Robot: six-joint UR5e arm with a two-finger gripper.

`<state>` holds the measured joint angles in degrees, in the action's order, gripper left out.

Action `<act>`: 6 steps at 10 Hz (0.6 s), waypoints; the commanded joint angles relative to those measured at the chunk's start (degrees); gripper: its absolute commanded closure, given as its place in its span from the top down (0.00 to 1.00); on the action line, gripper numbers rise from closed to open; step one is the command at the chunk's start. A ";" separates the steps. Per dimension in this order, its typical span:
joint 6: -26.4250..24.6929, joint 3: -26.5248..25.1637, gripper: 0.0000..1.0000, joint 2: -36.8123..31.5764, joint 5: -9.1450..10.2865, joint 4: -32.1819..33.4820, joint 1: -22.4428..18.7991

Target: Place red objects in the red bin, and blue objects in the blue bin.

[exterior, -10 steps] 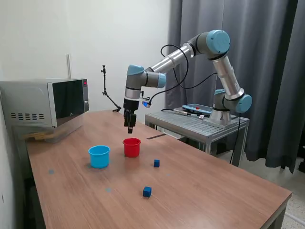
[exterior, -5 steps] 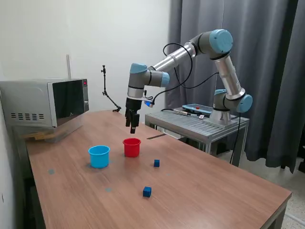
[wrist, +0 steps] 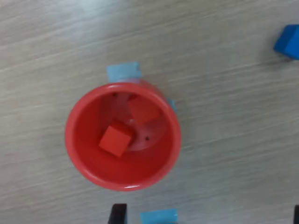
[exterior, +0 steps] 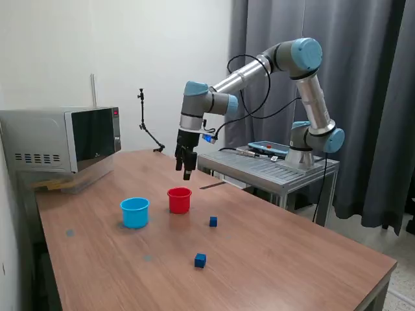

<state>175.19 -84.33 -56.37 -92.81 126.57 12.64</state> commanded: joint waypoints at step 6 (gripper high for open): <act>-12.13 -0.48 1.00 -0.76 3.14 -7.48 -4.29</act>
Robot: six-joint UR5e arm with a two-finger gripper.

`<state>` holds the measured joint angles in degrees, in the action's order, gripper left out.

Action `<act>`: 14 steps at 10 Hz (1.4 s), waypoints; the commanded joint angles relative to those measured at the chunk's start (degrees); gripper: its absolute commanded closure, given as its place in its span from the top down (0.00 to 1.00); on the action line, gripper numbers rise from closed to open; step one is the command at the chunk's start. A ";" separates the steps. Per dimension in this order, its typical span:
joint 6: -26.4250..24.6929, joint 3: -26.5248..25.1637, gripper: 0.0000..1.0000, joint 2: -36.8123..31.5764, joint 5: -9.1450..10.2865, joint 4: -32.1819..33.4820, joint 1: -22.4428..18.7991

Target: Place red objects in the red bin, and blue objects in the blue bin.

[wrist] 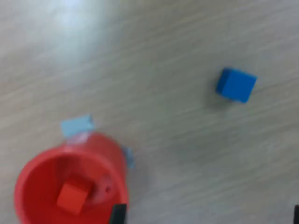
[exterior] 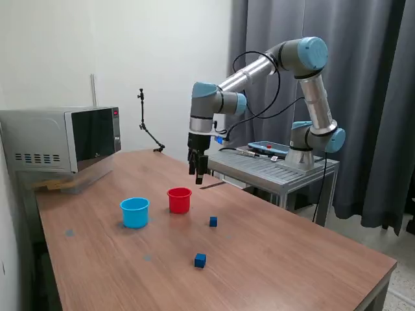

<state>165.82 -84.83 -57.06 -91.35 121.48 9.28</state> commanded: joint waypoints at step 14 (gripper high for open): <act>-18.42 -5.78 1.00 -0.07 3.98 5.50 -3.21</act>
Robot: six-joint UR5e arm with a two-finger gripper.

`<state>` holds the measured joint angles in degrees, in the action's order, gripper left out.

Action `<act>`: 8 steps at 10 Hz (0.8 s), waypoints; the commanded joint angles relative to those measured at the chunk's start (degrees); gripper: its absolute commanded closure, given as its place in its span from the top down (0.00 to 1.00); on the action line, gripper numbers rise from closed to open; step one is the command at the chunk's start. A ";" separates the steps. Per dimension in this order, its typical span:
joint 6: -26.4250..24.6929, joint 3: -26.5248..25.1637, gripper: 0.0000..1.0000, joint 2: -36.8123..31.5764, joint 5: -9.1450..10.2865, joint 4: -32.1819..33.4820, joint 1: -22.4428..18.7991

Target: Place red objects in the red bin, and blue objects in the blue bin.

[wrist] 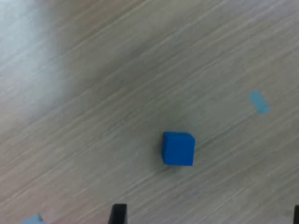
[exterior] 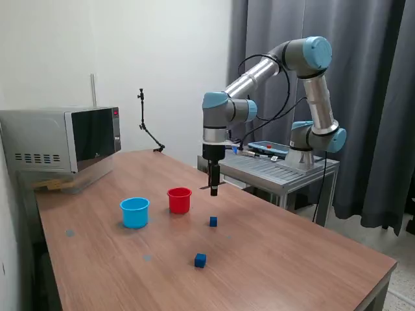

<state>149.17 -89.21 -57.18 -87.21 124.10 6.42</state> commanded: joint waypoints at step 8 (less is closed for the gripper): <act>-0.55 -7.47 1.00 3.65 -0.51 15.28 -0.36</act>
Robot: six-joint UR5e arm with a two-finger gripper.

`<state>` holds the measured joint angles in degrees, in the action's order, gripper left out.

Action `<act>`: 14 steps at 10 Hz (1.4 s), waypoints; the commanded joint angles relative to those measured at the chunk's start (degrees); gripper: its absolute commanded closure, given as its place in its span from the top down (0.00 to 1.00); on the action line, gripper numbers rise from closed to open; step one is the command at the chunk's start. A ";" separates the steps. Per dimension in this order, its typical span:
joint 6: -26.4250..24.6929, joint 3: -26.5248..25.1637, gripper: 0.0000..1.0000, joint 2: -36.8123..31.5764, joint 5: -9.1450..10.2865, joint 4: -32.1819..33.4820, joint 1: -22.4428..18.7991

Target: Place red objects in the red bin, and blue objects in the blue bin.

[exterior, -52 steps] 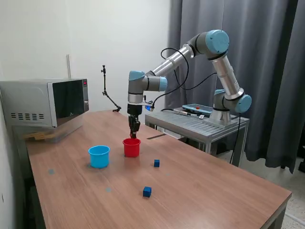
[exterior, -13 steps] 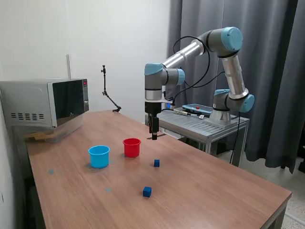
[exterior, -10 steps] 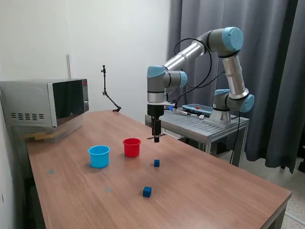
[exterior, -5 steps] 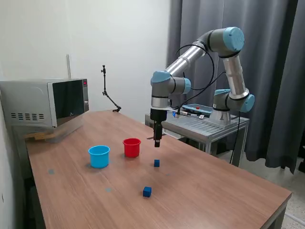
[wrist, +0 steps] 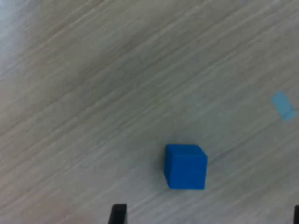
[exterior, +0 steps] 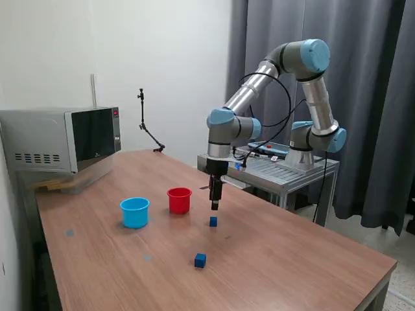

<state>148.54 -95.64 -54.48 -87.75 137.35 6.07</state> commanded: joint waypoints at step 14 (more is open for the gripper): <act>0.97 0.55 1.00 5.70 -1.81 3.37 -1.41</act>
<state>149.54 -95.14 -48.88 -89.29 140.71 4.66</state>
